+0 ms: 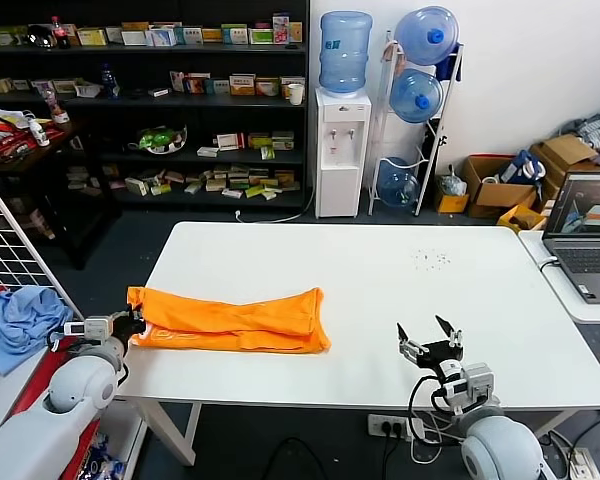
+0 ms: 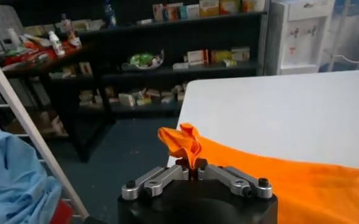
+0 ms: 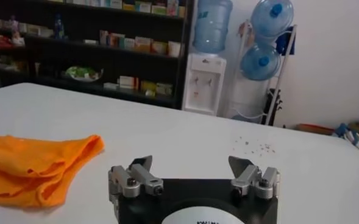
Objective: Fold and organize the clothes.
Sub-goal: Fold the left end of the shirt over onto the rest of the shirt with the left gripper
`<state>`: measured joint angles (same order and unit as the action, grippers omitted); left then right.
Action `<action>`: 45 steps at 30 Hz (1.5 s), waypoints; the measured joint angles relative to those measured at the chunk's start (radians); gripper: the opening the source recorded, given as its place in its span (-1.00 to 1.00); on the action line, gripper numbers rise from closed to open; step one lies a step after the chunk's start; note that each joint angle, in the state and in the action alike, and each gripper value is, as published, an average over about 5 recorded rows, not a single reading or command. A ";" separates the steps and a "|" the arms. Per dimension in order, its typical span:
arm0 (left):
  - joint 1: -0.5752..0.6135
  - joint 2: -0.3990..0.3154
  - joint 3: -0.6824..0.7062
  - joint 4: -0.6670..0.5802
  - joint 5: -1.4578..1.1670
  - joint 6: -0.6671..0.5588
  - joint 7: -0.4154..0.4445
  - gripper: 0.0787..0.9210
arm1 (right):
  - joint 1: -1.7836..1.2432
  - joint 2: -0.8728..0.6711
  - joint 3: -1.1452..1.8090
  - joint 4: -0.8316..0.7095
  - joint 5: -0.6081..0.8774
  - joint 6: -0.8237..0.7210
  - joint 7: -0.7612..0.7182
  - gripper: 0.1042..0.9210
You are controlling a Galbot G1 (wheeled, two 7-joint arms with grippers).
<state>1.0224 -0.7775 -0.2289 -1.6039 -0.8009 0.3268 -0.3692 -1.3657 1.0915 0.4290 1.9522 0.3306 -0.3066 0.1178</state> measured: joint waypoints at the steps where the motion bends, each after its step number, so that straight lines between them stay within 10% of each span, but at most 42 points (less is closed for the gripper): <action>1: 0.001 0.003 0.001 -0.011 -0.001 0.003 -0.004 -0.88 | 0.000 0.003 0.000 -0.003 -0.008 0.006 0.002 0.76; 16: -0.036 -0.167 0.142 -0.152 0.011 0.038 -0.089 -0.88 | 0.003 0.026 -0.001 -0.063 -0.097 0.074 0.013 0.76; 33: -0.171 -0.498 0.338 -0.020 0.060 0.033 -0.129 -0.86 | 0.038 0.043 -0.011 -0.125 -0.115 0.092 0.014 0.76; 45: -0.186 -0.583 0.358 0.021 0.044 -0.009 -0.123 -0.11 | 0.068 0.049 -0.030 -0.156 -0.117 0.092 0.012 0.76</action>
<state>0.8368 -1.3603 0.1296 -1.5829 -0.7571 0.3179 -0.4917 -1.2981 1.1404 0.3986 1.7958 0.2137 -0.2142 0.1293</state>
